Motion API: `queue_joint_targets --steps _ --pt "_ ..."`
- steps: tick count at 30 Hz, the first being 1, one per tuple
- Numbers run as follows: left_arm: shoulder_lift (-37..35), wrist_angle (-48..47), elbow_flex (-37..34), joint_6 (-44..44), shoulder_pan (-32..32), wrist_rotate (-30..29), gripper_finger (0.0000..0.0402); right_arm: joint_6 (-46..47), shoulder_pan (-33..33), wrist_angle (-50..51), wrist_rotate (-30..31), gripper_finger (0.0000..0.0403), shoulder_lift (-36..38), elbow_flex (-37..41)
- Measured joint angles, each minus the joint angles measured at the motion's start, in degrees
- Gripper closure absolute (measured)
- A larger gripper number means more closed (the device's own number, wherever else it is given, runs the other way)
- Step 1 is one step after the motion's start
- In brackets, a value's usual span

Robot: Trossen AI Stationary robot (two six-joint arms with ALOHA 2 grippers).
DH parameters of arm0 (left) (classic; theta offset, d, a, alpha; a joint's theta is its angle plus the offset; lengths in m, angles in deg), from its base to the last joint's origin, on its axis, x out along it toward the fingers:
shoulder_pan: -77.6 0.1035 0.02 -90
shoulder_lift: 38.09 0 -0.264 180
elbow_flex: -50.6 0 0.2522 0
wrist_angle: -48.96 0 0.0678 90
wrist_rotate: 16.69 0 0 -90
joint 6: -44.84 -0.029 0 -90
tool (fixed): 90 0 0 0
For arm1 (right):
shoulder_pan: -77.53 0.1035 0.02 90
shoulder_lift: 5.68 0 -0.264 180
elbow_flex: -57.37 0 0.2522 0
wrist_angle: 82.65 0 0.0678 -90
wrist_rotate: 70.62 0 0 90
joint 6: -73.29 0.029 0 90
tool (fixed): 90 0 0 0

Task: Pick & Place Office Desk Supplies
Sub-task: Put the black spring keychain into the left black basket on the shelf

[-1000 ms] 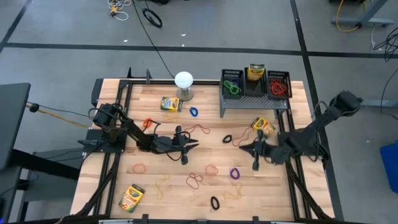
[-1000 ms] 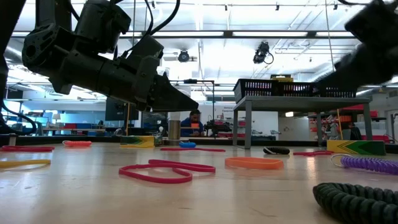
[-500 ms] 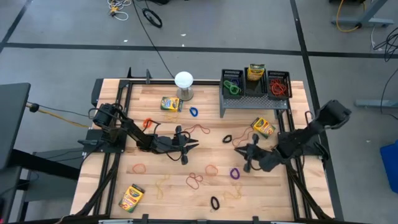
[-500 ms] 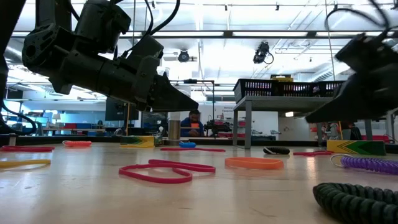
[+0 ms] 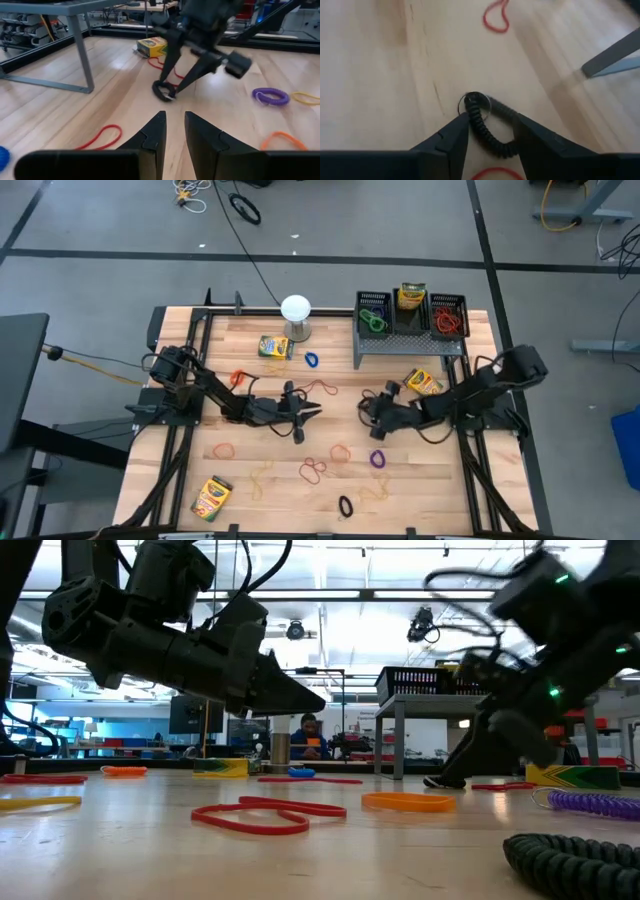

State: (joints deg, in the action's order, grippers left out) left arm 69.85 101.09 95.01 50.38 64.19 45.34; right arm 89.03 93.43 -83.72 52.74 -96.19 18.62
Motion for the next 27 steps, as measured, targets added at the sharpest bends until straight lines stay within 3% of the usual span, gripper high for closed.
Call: queue_joint_targets --steps 6,16,27 --pt "0.0 -0.2 0.3 -0.6 -0.1 0.1 0.0326 -0.4 -2.5 1.2 -3.7 0.0266 -3.4 -2.3" --pt "0.0 -2.8 0.3 0.0 -0.7 -0.2 0.0326 -4.5 -1.2 -2.1 -4.9 0.0389 -3.3 -2.0" --pt "0.0 -3.8 3.0 -1.0 1.3 -1.0 0.0326 -4.0 3.1 -3.6 -3.9 0.0378 -3.3 -2.0"
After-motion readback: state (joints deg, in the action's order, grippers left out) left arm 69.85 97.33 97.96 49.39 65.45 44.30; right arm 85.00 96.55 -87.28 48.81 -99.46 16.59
